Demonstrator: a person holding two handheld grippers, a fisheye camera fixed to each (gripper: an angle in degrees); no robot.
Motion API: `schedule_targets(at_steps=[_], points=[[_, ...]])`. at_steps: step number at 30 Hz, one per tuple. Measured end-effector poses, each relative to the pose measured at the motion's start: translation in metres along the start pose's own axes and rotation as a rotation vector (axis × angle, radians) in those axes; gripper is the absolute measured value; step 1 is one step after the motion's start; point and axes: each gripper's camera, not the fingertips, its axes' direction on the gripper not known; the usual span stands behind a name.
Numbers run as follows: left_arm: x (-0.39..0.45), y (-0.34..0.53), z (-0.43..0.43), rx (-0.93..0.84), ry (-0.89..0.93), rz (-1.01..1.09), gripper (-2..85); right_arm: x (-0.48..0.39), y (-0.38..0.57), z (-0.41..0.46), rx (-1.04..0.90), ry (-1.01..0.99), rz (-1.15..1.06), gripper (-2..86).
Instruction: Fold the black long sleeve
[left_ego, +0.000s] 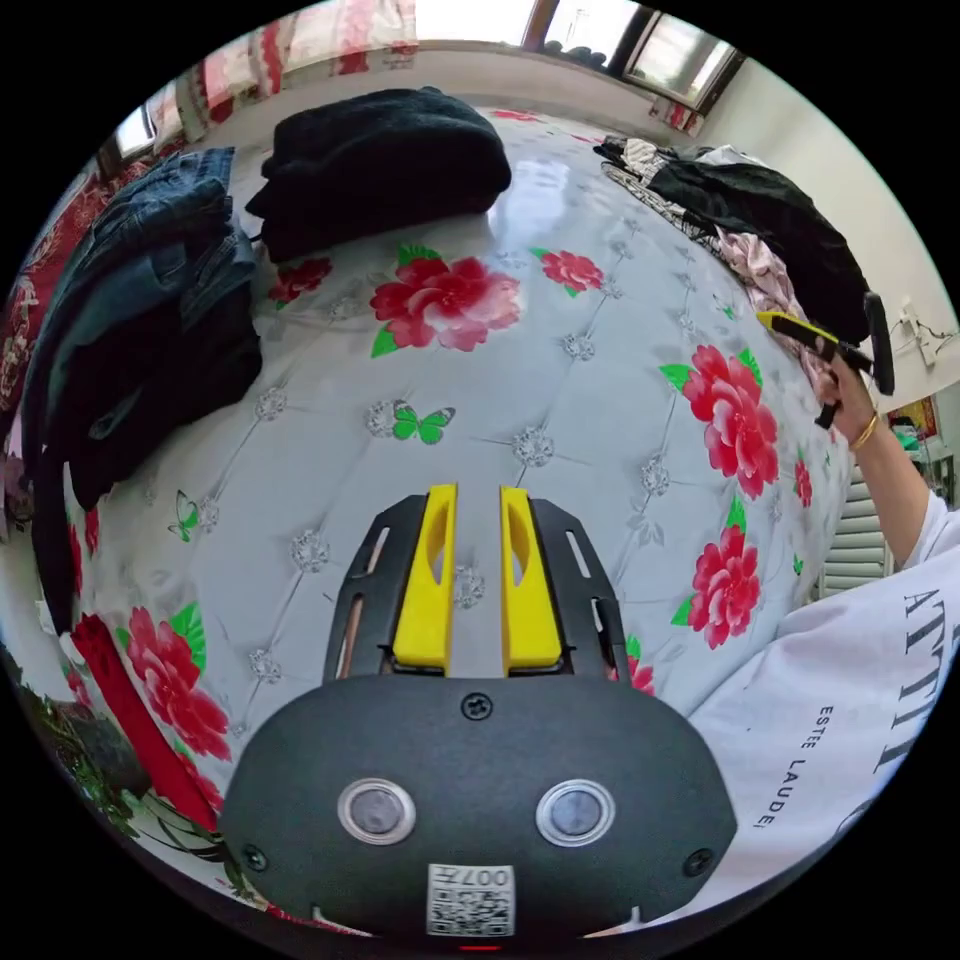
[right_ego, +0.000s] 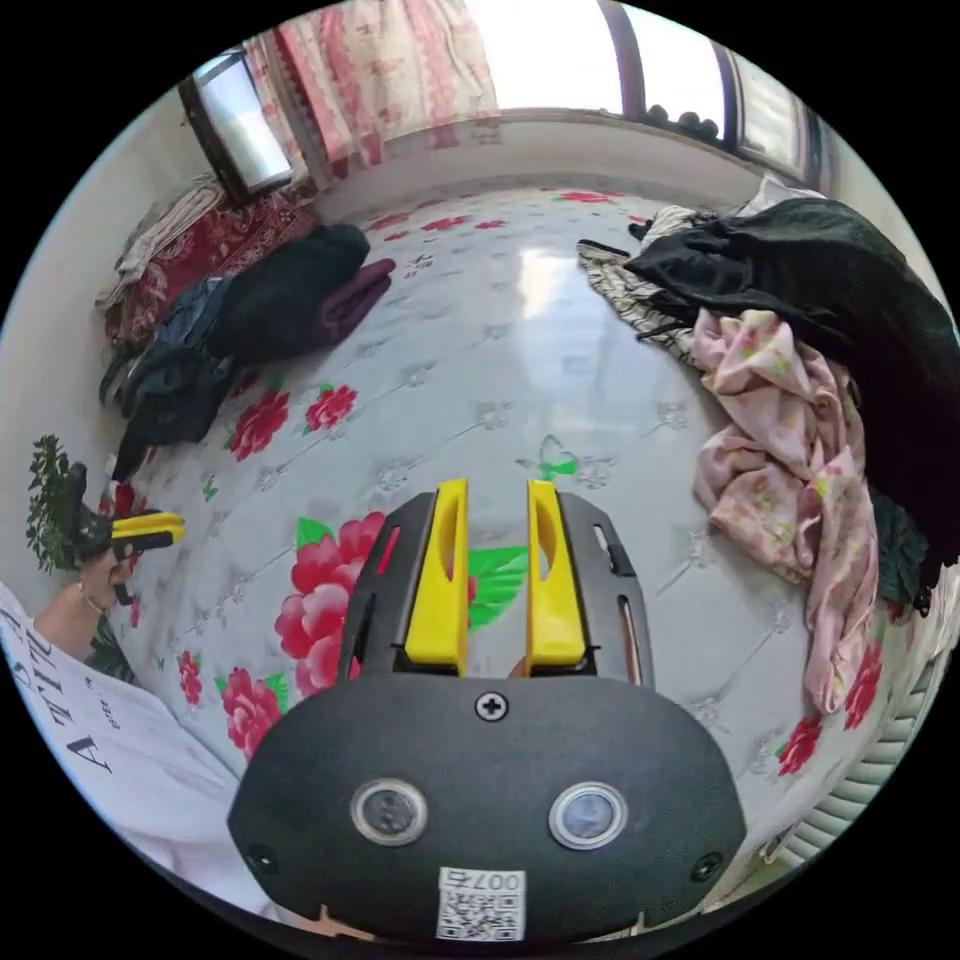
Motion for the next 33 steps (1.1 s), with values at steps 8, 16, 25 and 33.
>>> schedule_targets(at_steps=[8, 16, 25, 33], points=[[0.056, -0.036, 0.045, -0.123, 0.006, -0.035, 6.2, 0.109, -0.102, -0.045, 0.206, 0.263, 0.091, 6.1], [0.091, -0.036, 0.046, -0.053, -0.133, -0.002, 5.8, 0.183, -0.179, 0.045, -0.247, 0.324, 0.217, 3.0], [0.084, -0.034, 0.033, 0.005, -0.120, -0.097, 5.9, 0.130, -0.126, -0.067, 0.255, 0.094, 0.041, 0.0], [0.070, -0.013, -0.018, 0.075, 0.108, -0.153, 5.1, 0.003, -0.020, -0.179, 0.385, -0.145, -0.341, -0.2]])
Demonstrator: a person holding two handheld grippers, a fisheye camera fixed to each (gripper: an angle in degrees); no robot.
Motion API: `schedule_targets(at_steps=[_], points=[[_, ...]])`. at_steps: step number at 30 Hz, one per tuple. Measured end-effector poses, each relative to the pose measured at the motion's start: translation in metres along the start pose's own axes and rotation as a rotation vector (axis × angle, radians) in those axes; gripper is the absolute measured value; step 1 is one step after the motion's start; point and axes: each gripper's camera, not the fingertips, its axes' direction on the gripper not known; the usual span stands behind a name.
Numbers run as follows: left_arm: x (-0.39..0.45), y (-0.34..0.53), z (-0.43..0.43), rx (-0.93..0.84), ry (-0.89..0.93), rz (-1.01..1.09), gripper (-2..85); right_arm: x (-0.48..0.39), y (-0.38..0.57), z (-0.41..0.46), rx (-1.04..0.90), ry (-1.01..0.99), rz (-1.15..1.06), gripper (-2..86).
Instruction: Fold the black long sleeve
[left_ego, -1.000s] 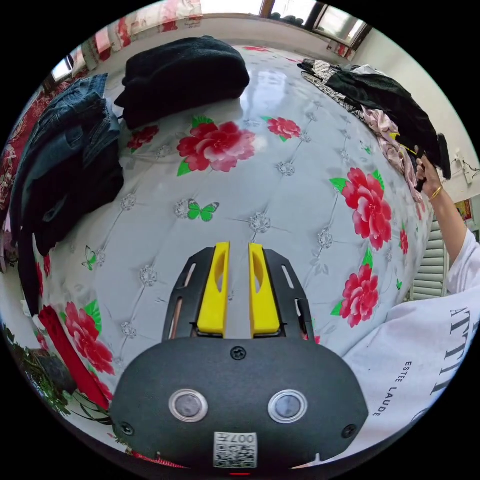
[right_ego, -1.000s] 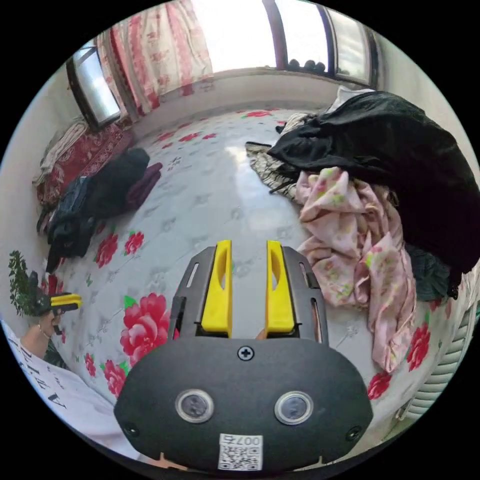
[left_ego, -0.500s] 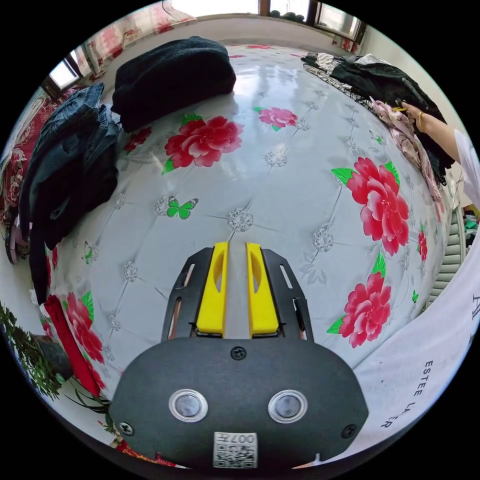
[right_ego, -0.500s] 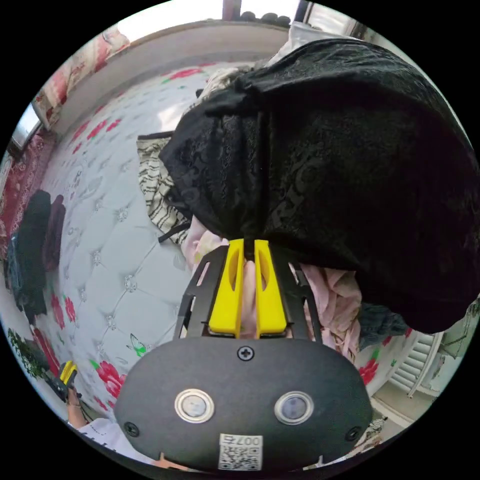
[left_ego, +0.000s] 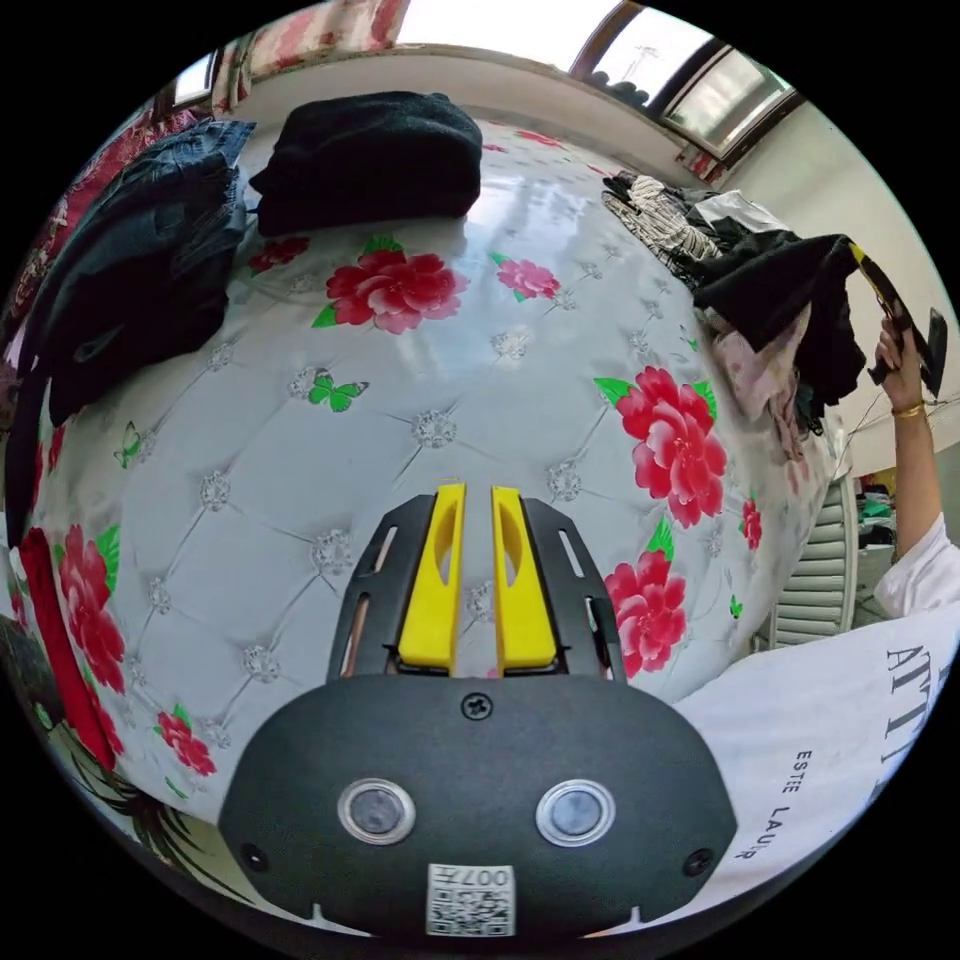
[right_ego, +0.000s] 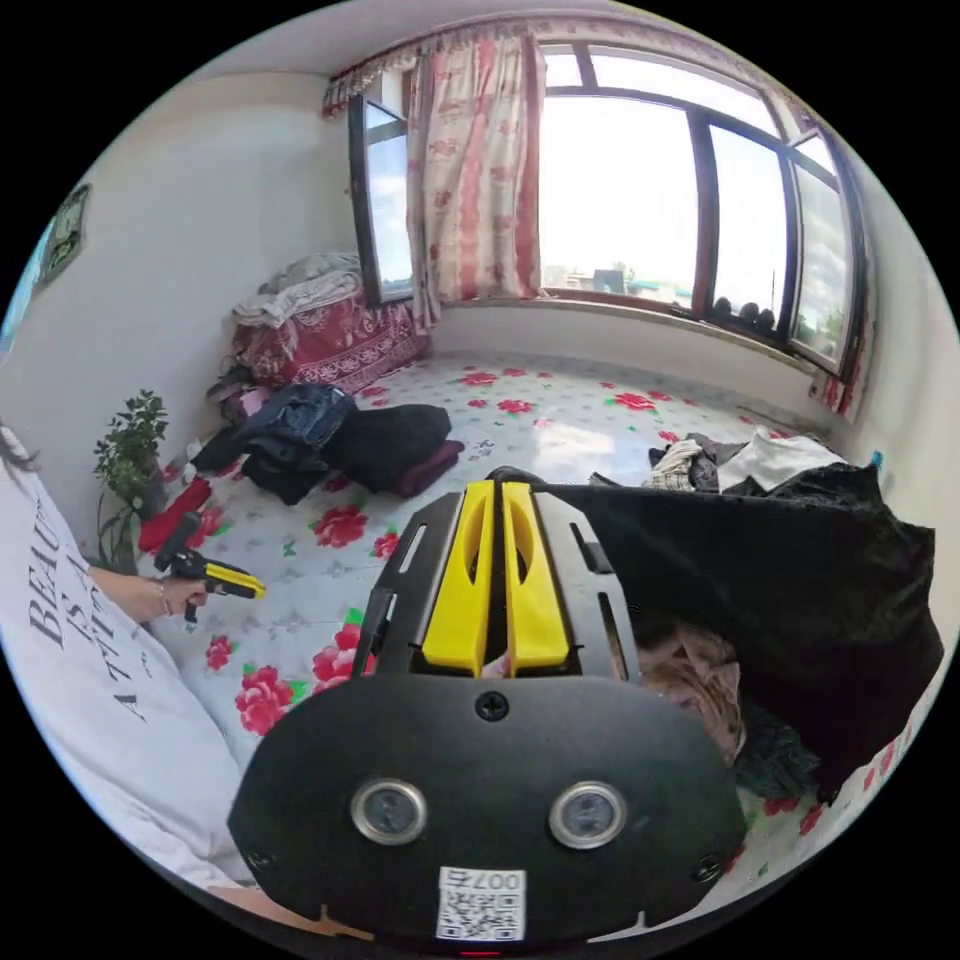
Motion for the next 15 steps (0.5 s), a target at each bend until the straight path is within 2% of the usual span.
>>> schedule_targets(at_steps=[4, 7, 11, 12, 14, 15], points=[[-0.010, 0.033, -0.036, 0.059, 0.024, 0.011, 5.1, -0.083, 0.033, 0.019, -0.080, -0.257, -0.009, -0.2], [-0.034, 0.070, -0.067, 0.099, 0.039, -0.038, 5.2, -0.188, 0.067, 0.061, -0.237, -0.475, -0.093, -0.1], [-0.084, 0.125, -0.108, 0.143, 0.026, -0.162, 5.3, -0.318, 0.107, 0.100, -0.385, -0.952, -0.206, 0.1], [-0.098, 0.138, -0.120, 0.154, 0.013, -0.188, 5.4, -0.347, 0.111, 0.104, -0.444, -1.062, -0.310, 0.2], [-0.115, 0.154, -0.139, 0.174, -0.014, -0.217, 5.6, -0.371, 0.110, 0.105, -0.529, -1.033, -0.438, 0.4], [-0.122, 0.159, -0.152, 0.190, -0.031, -0.213, 5.9, -0.372, 0.108, 0.102, -0.508, -0.984, -0.454, 0.6]])
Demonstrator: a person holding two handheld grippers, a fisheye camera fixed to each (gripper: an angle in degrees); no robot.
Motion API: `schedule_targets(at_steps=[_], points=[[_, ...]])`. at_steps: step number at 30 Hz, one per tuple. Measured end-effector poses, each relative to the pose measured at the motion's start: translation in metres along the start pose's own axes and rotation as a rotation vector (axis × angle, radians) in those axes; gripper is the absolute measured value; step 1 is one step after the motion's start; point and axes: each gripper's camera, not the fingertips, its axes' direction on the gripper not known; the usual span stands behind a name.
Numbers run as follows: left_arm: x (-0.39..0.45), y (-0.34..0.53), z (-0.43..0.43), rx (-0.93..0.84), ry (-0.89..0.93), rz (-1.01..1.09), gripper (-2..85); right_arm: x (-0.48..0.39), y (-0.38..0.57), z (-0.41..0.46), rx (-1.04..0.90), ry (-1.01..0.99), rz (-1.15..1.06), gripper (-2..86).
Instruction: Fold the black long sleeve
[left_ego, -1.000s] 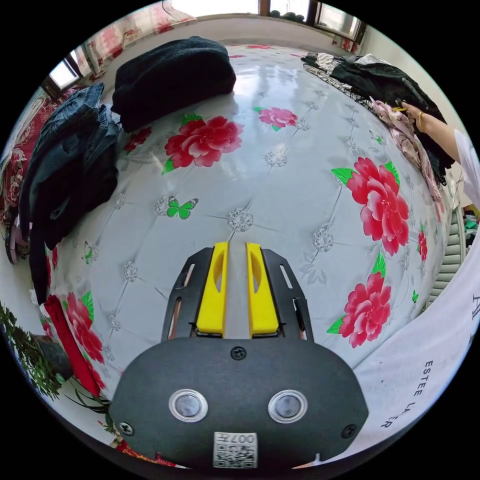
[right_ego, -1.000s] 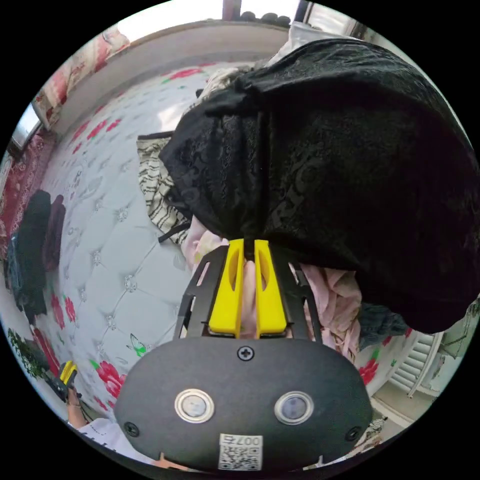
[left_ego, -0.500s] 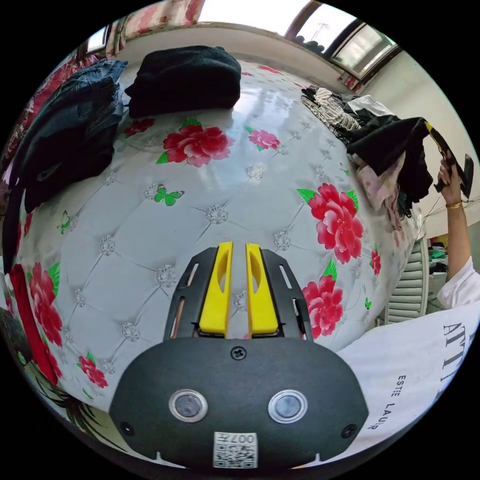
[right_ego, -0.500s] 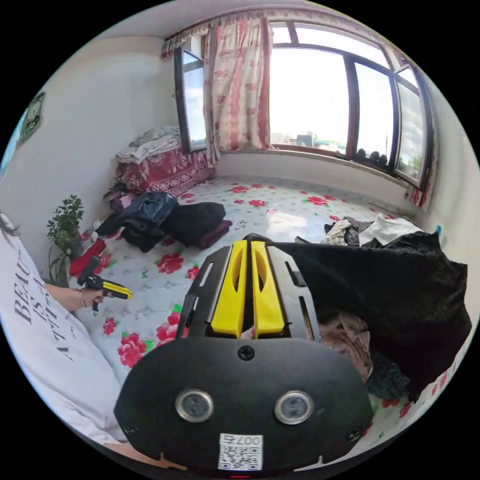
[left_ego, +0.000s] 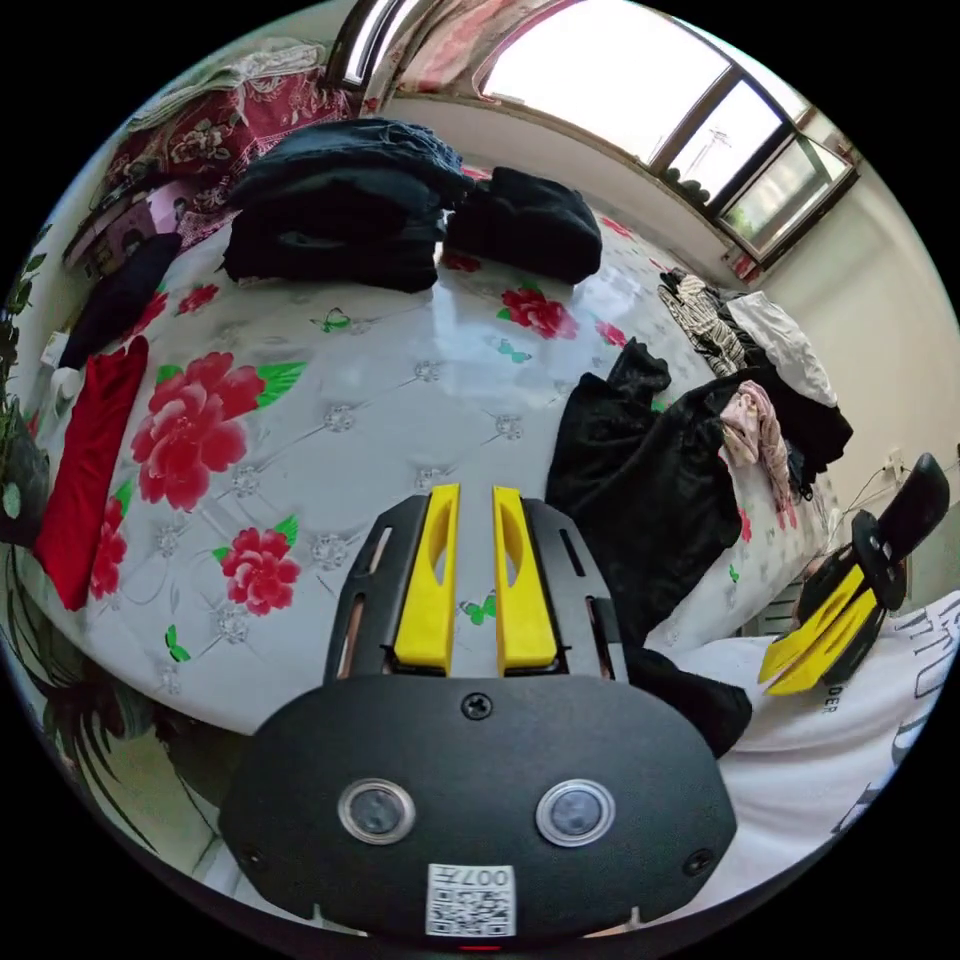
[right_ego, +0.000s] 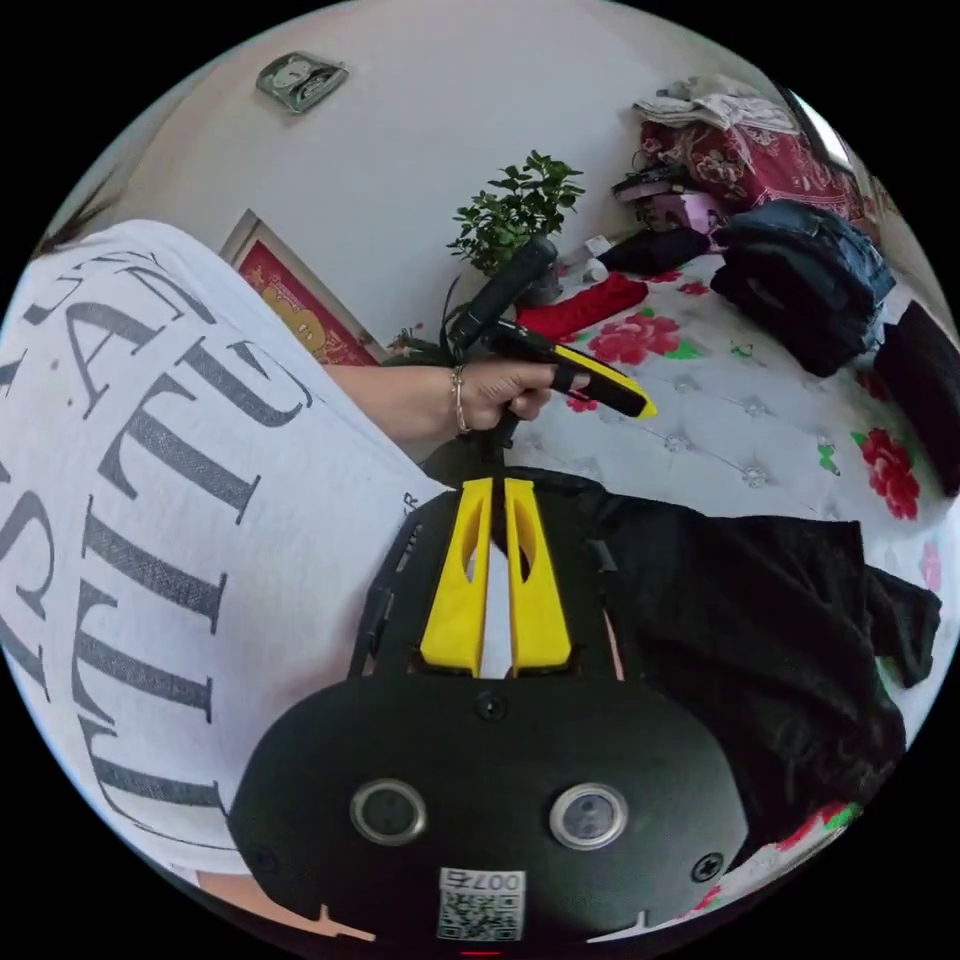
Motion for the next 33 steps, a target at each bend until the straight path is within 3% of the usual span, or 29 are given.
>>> schedule_targets(at_steps=[4, 7, 9, 13, 15, 17, 20, 25, 27, 31, 33], points=[[0.010, -0.013, -0.036, 0.070, -0.015, 0.103, 7.0, 0.029, 0.020, -0.031, 0.117, 0.112, 0.155, 2.2], [0.050, -0.036, -0.035, 0.077, 0.030, 0.253, 8.3, 0.077, 0.069, -0.074, 0.238, 0.291, 0.464, 3.6], [0.094, -0.054, -0.001, -0.003, 0.101, 0.377, 11.2, 0.115, 0.123, -0.111, 0.293, 0.478, 0.743, 4.4], [0.152, -0.069, 0.085, -0.235, 0.164, 0.475, 13.1, 0.159, 0.176, -0.153, 0.253, 0.680, 0.973, 5.1], [0.177, -0.067, 0.128, -0.345, 0.081, 0.500, 8.7, 0.191, 0.192, -0.170, 0.233, 0.705, 1.040, 5.5], [0.196, -0.065, 0.120, -0.305, 0.016, 0.599, 4.0, 0.217, 0.202, -0.181, 0.217, 0.717, 1.091, 5.7], [0.215, -0.058, 0.101, -0.359, 0.158, 0.817, 1.6, 0.256, 0.229, -0.207, 0.250, 0.725, 1.200, 6.1], [0.183, -0.089, 0.057, -0.371, 0.373, 0.703, 1.7, 0.259, 0.313, -0.307, 0.472, 1.022, 1.549, 6.4], [0.152, -0.114, 0.026, -0.261, 0.483, 0.566, 3.9, 0.223, 0.361, -0.359, 0.646, 1.138, 1.744, 7.0], [0.111, -0.148, 0.012, -0.106, 0.380, 0.369, 5.5, 0.177, 0.358, -0.379, 0.757, 1.171, 1.543, 7.7], [0.114, -0.174, 0.034, -0.100, 0.284, 0.368, 6.2, 0.174, 0.320, -0.349, 0.701, 1.030, 1.291, 8.5]])
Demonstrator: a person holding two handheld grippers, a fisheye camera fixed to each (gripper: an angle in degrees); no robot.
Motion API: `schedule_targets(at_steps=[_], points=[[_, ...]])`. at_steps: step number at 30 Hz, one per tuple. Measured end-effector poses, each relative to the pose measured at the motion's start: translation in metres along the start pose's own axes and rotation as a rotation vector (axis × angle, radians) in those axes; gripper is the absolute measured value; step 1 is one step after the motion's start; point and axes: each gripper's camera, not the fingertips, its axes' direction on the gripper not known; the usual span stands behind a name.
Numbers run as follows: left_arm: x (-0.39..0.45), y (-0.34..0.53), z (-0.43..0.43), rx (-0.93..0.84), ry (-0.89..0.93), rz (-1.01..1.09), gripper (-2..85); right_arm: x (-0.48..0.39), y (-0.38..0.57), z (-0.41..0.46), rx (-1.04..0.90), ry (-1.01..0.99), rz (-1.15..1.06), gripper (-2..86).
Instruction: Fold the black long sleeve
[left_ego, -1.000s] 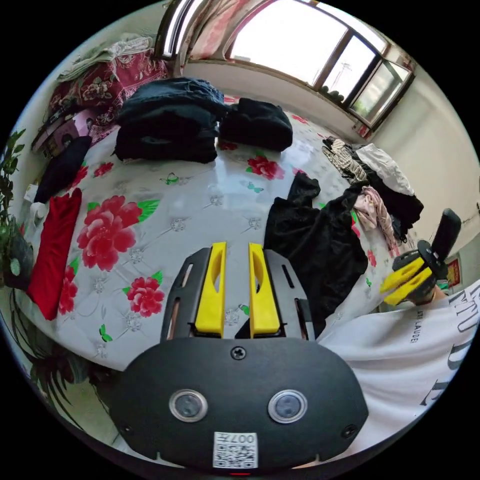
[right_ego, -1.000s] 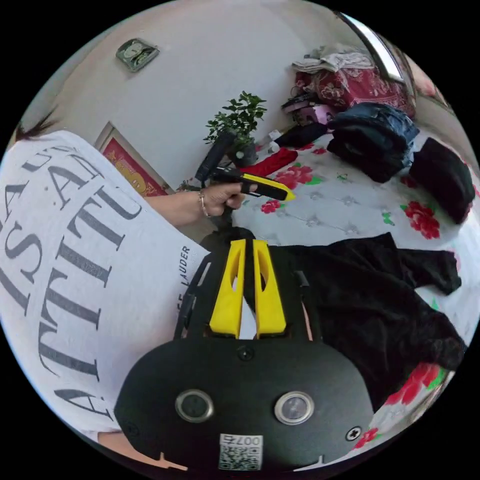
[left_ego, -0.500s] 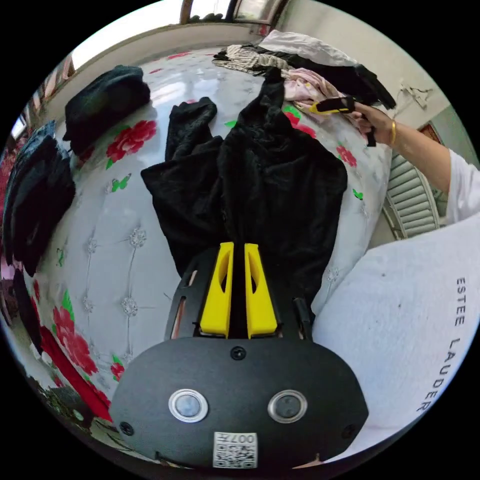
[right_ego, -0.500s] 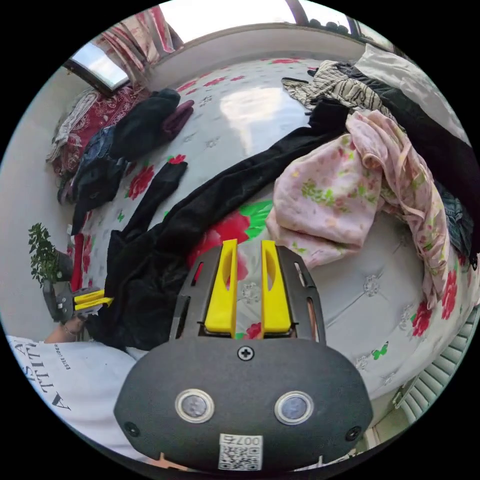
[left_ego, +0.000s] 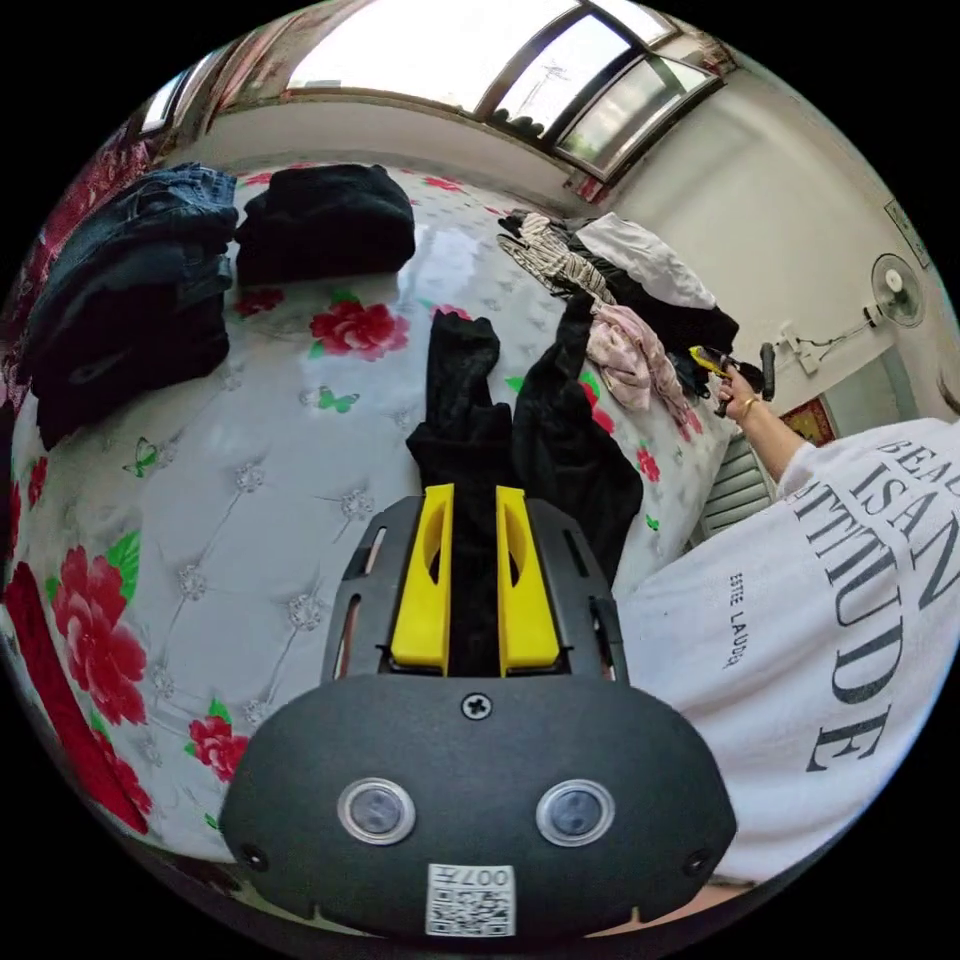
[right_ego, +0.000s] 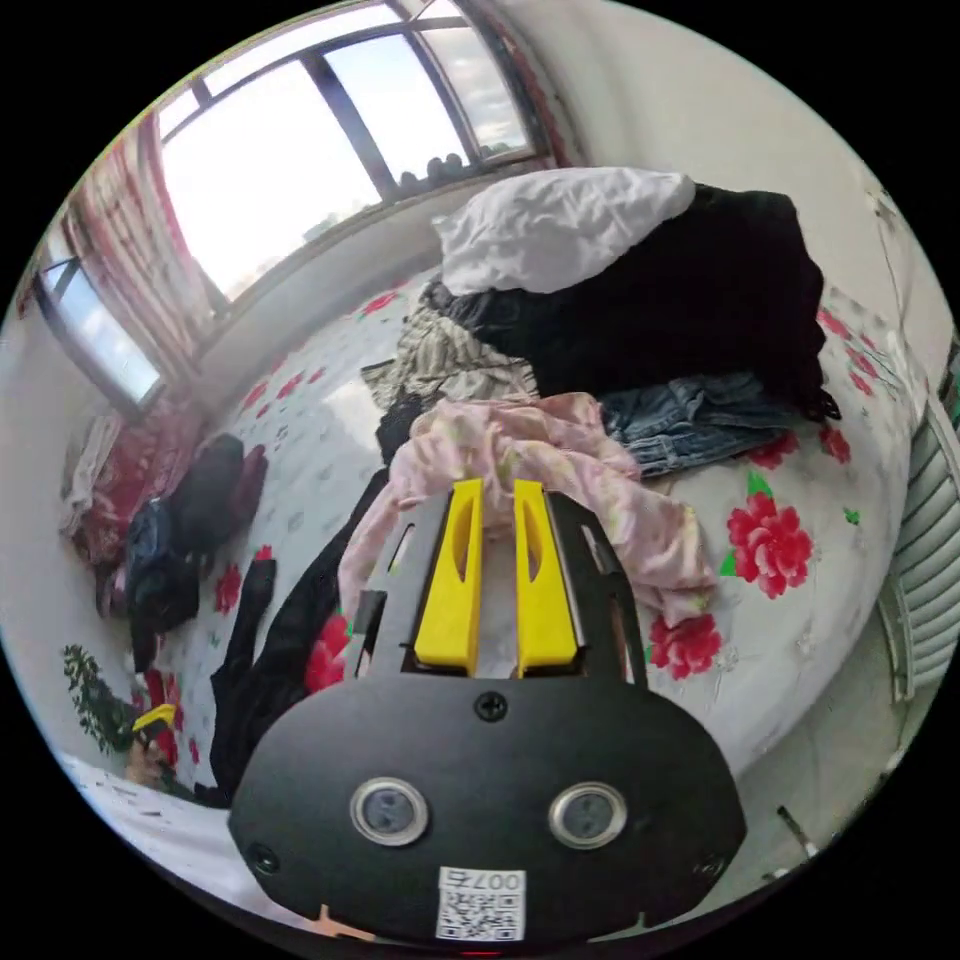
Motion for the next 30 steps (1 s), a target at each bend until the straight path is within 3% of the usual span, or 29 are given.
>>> schedule_targets(at_steps=[3, 5, 7, 8, 11, 13, 16, 19, 21, 26, 30], points=[[0.004, -0.048, 0.049, -0.052, -0.030, 0.074, 8.1, -0.070, 0.044, 0.041, -0.183, -0.354, -0.176, 9.5], [0.014, -0.075, 0.089, -0.127, -0.050, 0.147, 9.4, -0.113, 0.071, 0.073, -0.312, -0.468, -0.232, 10.1], [0.021, -0.091, 0.140, -0.270, -0.130, 0.202, 9.2, -0.152, 0.096, 0.106, -0.431, -0.499, -0.289, 9.8], [0.026, -0.094, 0.158, -0.299, -0.221, 0.237, 5.1, -0.172, 0.110, 0.125, -0.508, -0.489, -0.313, 8.6], [0.033, -0.101, 0.146, -0.318, -0.266, 0.276, 0.6, -0.202, 0.135, 0.156, -0.686, -0.425, -0.347, 4.0], [0.026, -0.095, 0.112, -0.246, -0.267, 0.250, -0.1, -0.203, 0.132, 0.134, -0.604, -0.403, -0.360, 1.3], [-0.007, -0.068, 0.020, -0.045, -0.255, 0.090, -0.6, -0.178, 0.108, 0.046, -0.322, -0.503, -0.407, 0.1], [-0.039, -0.018, -0.082, 0.203, -0.143, -0.066, -0.7, -0.139, 0.097, -0.050, -0.109, -0.613, -0.520, -0.1], [-0.041, 0.023, -0.139, 0.288, -0.219, -0.109, -0.8, -0.099, 0.103, -0.115, 0.080, -0.530, -0.524, 0.0], [-0.028, 0.071, -0.134, 0.194, -0.103, -0.019, -0.6, -0.050, 0.136, -0.121, -0.082, -0.347, -0.393, 1.7], [-0.012, 0.075, -0.088, 0.114, -0.025, -0.031, -0.5, -0.089, 0.178, -0.057, -0.273, -0.513, -0.368, 4.9]])
